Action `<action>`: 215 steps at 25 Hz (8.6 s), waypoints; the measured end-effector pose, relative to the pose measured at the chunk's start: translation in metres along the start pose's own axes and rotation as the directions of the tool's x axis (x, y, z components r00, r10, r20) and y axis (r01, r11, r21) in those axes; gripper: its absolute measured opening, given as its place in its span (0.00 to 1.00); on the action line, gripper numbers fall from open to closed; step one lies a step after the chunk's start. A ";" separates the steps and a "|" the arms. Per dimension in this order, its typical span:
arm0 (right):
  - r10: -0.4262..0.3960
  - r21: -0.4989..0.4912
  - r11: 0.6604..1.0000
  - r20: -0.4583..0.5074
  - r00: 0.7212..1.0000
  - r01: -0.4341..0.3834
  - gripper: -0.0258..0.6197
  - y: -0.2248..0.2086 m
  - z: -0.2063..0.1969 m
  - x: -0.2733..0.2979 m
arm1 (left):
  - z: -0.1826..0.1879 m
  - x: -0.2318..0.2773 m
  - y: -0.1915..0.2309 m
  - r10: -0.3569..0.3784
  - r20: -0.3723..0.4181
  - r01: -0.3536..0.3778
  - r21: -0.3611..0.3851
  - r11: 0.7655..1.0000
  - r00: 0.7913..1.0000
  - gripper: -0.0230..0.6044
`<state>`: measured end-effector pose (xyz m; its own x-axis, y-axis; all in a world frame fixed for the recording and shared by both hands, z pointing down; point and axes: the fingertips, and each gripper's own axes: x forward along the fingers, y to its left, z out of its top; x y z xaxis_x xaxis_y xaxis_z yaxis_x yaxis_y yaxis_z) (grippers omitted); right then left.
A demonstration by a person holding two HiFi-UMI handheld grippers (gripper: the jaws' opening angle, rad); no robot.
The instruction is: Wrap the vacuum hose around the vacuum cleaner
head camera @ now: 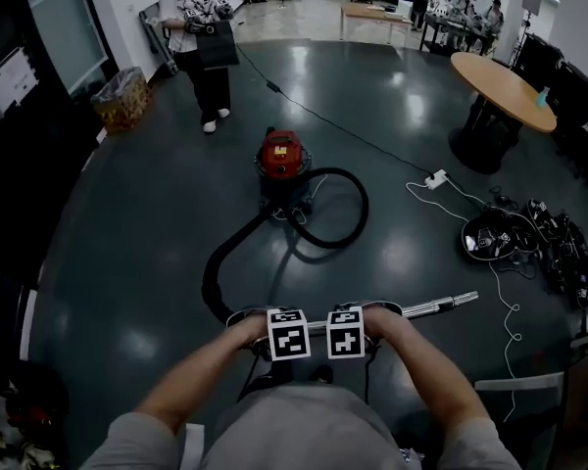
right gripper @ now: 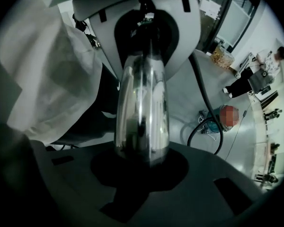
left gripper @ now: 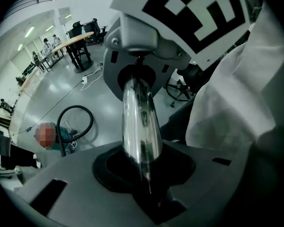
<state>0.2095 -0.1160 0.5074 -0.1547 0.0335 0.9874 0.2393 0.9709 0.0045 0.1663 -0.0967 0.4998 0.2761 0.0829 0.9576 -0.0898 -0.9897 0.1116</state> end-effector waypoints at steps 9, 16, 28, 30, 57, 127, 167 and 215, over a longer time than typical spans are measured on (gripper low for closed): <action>-0.196 0.117 0.977 0.142 0.970 0.180 0.37 -0.043 -0.005 -0.062 | 0.000 -0.008 0.019 -0.008 0.052 0.016 -0.145 0.989 0.999 0.23; -0.413 0.263 0.899 0.251 0.875 0.349 0.38 -0.079 -0.002 -0.141 | -0.006 -0.006 0.044 0.036 0.069 -0.020 -0.222 0.975 0.997 0.23; -0.651 0.758 0.635 0.424 0.630 0.147 0.37 -0.072 -0.011 -0.188 | 0.003 -0.007 0.053 0.035 0.231 0.034 -0.288 0.957 0.972 0.24; -0.666 0.812 0.580 0.426 0.613 0.066 0.37 -0.067 -0.012 -0.180 | 0.005 -0.009 0.056 0.040 0.273 0.049 -0.310 0.949 0.961 0.24; -0.807 0.763 0.204 0.485 0.336 -0.613 0.28 -0.113 -0.072 -0.162 | 0.107 -0.055 0.090 0.189 0.582 0.115 -0.444 0.889 0.791 0.24; -0.552 0.861 0.488 0.432 0.713 -0.144 0.11 -0.246 -0.176 -0.149 | 0.223 -0.193 0.258 0.579 0.590 -0.471 -0.346 0.811 0.563 0.46; 0.030 0.109 0.993 0.042 0.999 -0.034 0.11 -0.242 -0.148 -0.070 | 0.178 -0.126 0.266 0.255 0.148 -0.284 0.219 0.933 0.955 0.46; -0.557 0.470 0.771 0.172 0.812 0.430 0.32 -0.281 -0.181 -0.195 | 0.137 -0.069 0.310 0.286 0.260 -0.258 -0.137 0.956 0.922 0.32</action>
<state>0.3462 -0.4384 0.3418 -0.4243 -0.4731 0.7721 -0.3322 0.8745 0.3533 0.2501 -0.4249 0.4318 0.4775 -0.2367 0.8461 -0.2884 -0.9519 -0.1035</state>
